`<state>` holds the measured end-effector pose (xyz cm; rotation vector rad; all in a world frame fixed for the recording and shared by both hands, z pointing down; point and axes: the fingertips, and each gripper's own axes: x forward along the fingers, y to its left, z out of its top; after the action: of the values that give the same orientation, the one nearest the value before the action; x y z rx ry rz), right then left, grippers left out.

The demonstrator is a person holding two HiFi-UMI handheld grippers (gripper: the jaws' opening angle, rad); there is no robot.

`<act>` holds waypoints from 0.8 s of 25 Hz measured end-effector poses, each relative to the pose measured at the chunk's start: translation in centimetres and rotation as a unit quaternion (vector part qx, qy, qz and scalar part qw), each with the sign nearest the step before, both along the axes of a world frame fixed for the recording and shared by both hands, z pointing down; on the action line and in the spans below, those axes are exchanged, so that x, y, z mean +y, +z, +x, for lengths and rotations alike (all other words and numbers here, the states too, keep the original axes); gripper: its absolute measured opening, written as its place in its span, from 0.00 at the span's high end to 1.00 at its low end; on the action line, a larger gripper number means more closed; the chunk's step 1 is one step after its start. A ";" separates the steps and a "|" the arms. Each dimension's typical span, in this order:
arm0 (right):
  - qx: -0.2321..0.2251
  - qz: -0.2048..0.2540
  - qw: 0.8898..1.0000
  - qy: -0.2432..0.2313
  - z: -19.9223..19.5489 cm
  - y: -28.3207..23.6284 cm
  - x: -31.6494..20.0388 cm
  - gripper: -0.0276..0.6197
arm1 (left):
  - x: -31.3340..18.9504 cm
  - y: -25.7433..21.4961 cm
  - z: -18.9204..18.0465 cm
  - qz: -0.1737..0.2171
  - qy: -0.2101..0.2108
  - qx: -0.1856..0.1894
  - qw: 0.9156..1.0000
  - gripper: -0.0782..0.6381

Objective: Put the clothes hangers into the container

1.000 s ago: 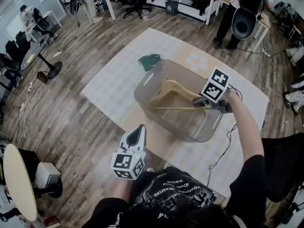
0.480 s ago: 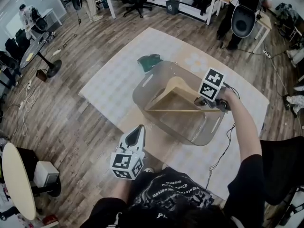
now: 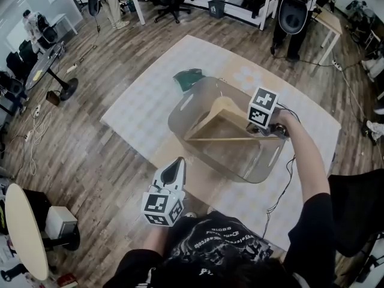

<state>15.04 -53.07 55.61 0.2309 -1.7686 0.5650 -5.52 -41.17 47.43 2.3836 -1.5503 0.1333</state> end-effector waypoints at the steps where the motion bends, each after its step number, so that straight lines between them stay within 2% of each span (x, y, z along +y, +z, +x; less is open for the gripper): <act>1: 0.009 0.014 1.000 -0.008 0.1 0.0 -0.3 0.94 | -0.2 -0.1 0.0 0.001 -0.001 0.000 1.000 0.86; 4: 0.016 0.046 0.999 -0.015 0.0 -0.2 -1.2 0.93 | -0.5 -0.5 -0.2 0.003 -0.004 0.001 1.000 0.86; 5: 0.008 0.052 0.999 -0.010 -0.2 -0.4 -1.4 0.80 | -0.5 -0.6 -0.3 0.004 -0.005 0.001 1.000 0.86; 6: -0.004 0.058 0.998 -0.002 -0.5 -0.7 -1.7 0.74 | -0.5 -0.6 -0.4 0.005 -0.006 0.002 1.000 0.86; 8: -0.025 0.074 0.997 0.023 -0.7 -1.1 -2.2 0.71 | -0.4 -0.5 -0.6 0.007 -0.008 0.004 1.000 0.86; 10: -0.039 0.091 0.994 0.040 -0.6 -1.4 -2.5 0.64 | 0.0 -0.3 -0.7 0.009 -0.009 0.005 1.000 0.86; 14: -0.077 0.137 0.986 0.048 -1.1 -3.6 -2.6 0.48 | 0.4 -0.7 -0.9 0.018 -0.008 0.006 1.000 0.86; 18: -0.091 0.192 0.975 0.062 -0.8 -6.2 -2.5 0.46 | 1.2 -1.2 -0.6 0.027 0.000 0.012 1.000 0.86; 20: -0.107 0.221 0.966 0.081 -0.6 -8.1 -2.3 0.46 | 1.6 -1.5 -0.3 0.033 0.006 0.015 0.999 0.86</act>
<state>14.49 -55.38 47.55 0.6491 -2.0873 0.3088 -5.85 -39.55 45.92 2.4340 -1.5500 0.0513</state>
